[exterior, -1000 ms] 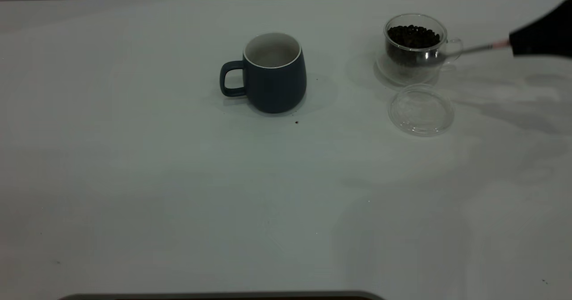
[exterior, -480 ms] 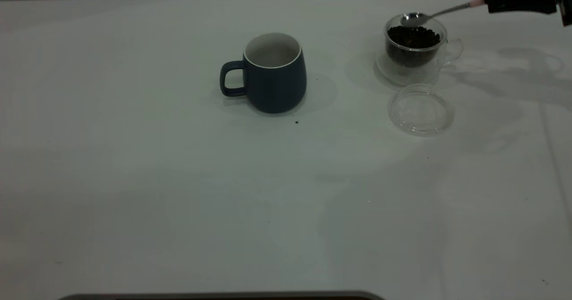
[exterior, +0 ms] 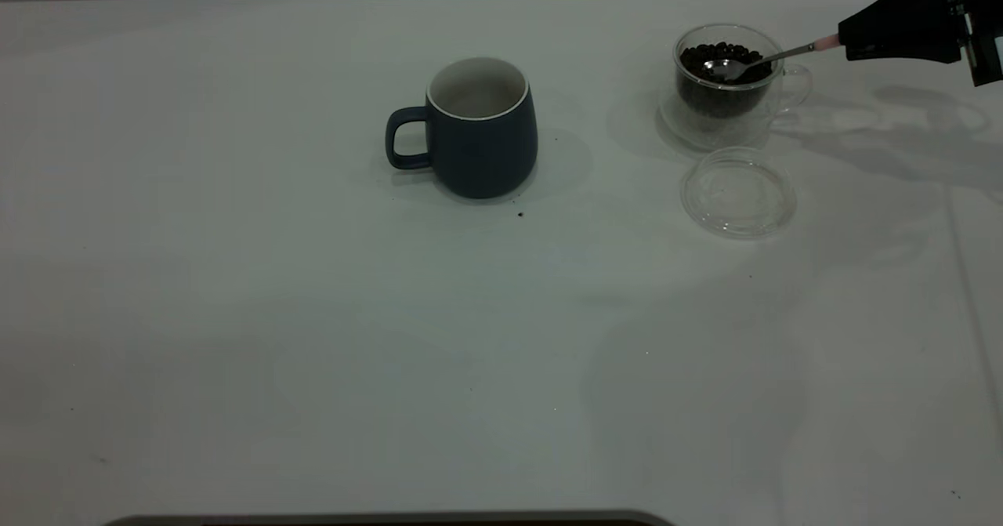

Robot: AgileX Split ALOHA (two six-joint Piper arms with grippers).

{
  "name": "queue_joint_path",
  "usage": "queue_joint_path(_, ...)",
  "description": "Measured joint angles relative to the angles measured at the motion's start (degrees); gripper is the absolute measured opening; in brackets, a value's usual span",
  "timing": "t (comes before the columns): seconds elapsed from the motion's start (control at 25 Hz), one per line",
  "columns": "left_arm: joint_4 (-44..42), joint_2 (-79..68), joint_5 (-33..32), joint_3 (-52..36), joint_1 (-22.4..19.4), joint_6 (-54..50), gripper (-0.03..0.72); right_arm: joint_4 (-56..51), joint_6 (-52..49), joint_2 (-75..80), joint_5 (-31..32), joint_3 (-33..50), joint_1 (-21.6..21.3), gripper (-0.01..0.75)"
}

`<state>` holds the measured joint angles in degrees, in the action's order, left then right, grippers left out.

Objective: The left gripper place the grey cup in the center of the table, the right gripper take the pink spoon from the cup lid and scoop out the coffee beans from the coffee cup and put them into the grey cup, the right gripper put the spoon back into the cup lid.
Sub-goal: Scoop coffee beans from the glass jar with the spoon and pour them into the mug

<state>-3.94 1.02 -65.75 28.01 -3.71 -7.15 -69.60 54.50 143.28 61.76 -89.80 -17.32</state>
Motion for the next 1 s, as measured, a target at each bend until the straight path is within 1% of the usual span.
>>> queue_joint_path(0.64,0.00,0.00,0.00,0.00,0.00,0.00,0.567,-0.95,-2.28,1.70,0.72,-0.11,-0.06,0.100)
queue_joint_path(0.8,0.00,0.00,0.00,0.00,0.00,-0.13,0.567,-1.33,-2.55,1.70,1.37,-0.11,-0.70,0.100)
queue_joint_path(1.0,0.00,0.00,0.00,0.00,0.00,-0.13,0.567,-1.86,-3.53,1.70,3.69,-0.11,-2.16,0.100)
